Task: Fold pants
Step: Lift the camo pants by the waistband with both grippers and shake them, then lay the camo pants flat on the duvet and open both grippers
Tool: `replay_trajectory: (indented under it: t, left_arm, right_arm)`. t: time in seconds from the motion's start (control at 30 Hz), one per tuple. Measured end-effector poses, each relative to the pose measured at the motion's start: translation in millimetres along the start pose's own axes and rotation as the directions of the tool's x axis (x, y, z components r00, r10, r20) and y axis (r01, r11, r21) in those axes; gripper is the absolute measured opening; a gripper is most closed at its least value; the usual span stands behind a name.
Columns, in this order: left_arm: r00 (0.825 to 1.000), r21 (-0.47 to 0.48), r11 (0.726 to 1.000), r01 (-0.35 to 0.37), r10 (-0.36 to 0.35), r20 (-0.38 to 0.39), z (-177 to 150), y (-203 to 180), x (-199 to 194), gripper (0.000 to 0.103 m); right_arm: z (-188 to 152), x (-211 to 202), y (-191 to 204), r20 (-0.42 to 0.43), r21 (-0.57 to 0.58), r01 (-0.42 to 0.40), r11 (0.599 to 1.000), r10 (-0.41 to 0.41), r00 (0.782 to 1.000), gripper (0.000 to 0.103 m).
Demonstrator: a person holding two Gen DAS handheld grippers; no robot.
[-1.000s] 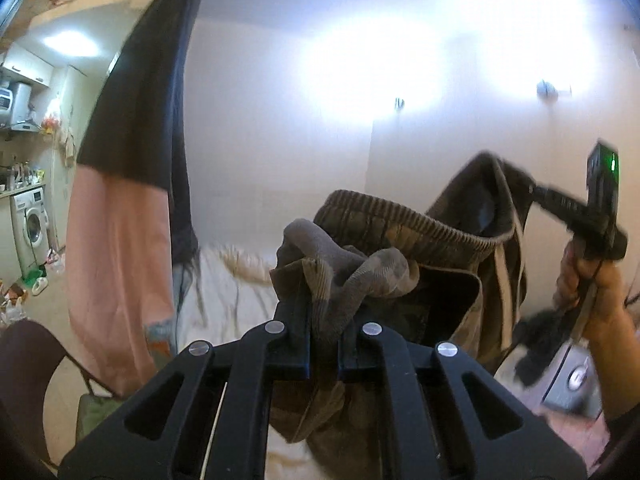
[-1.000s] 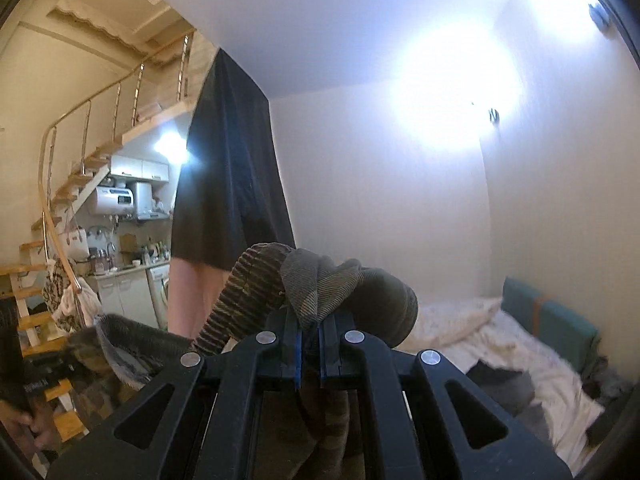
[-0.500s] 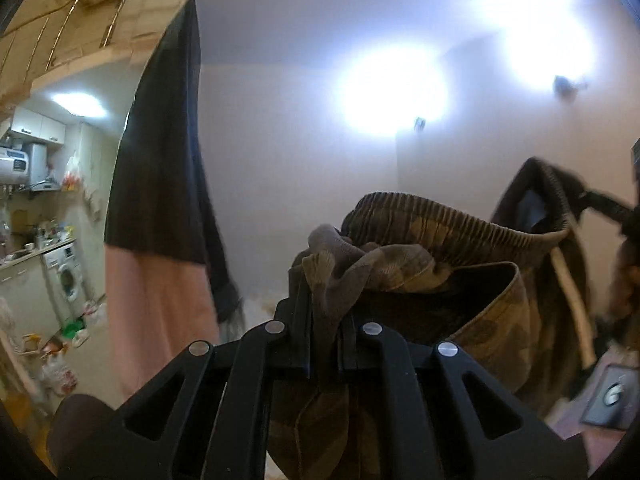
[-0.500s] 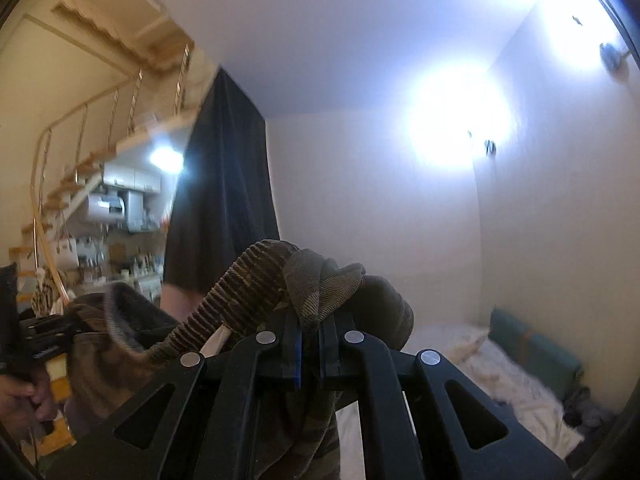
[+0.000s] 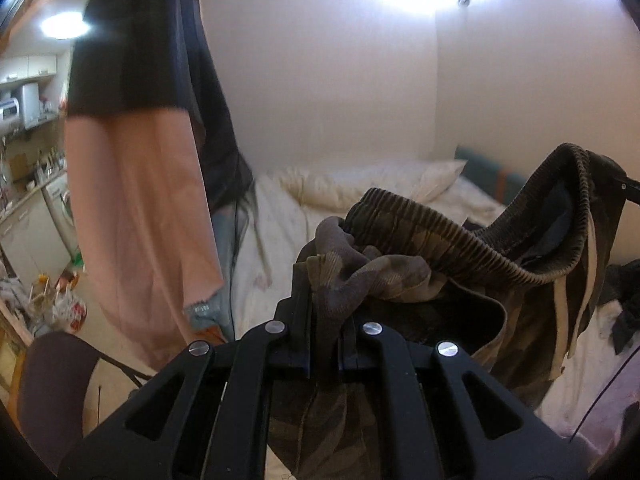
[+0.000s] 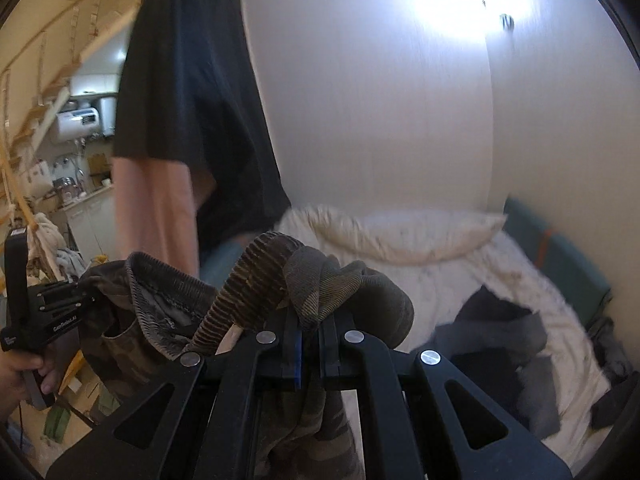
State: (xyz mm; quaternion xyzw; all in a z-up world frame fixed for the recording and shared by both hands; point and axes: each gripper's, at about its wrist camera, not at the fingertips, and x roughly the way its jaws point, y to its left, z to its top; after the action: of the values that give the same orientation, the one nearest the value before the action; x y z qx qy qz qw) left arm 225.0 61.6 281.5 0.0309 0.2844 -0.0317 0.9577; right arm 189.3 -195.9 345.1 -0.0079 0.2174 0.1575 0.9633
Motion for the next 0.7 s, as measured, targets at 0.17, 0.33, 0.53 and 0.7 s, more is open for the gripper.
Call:
replay_trajectory:
  t: [0.17,0.33,0.53,0.7]
  left_arm:
    - [0.995,0.002,0.999,-0.051,0.051,-0.086,11.2,13.8,93.2,0.006]
    - [0.977,0.153,0.978,-0.145,0.166,-0.137,16.8,2.3,199.5,0.006]
    - [0.938,0.13,0.974,-0.184,0.214,-0.272,-12.3,9.2,317.1,0.01]
    - [0.89,0.073,0.983,-0.167,0.182,-0.419,-72.7,13.2,371.1,0.043]
  right_arm:
    - [6.2,106.2,-22.2,-0.106,0.004,0.04,0.999,-0.039,0.994,0.005]
    - [-6.0,218.6,-48.5,-0.196,-0.016,0.146,0.989,-0.146,0.97,0.005]
    - [-46.6,343.3,-81.2,-0.308,0.056,0.174,0.983,-0.149,0.94,0.005]
    - [-107.5,408.7,-100.8,-0.491,0.118,0.166,0.979,-0.088,0.867,0.026]
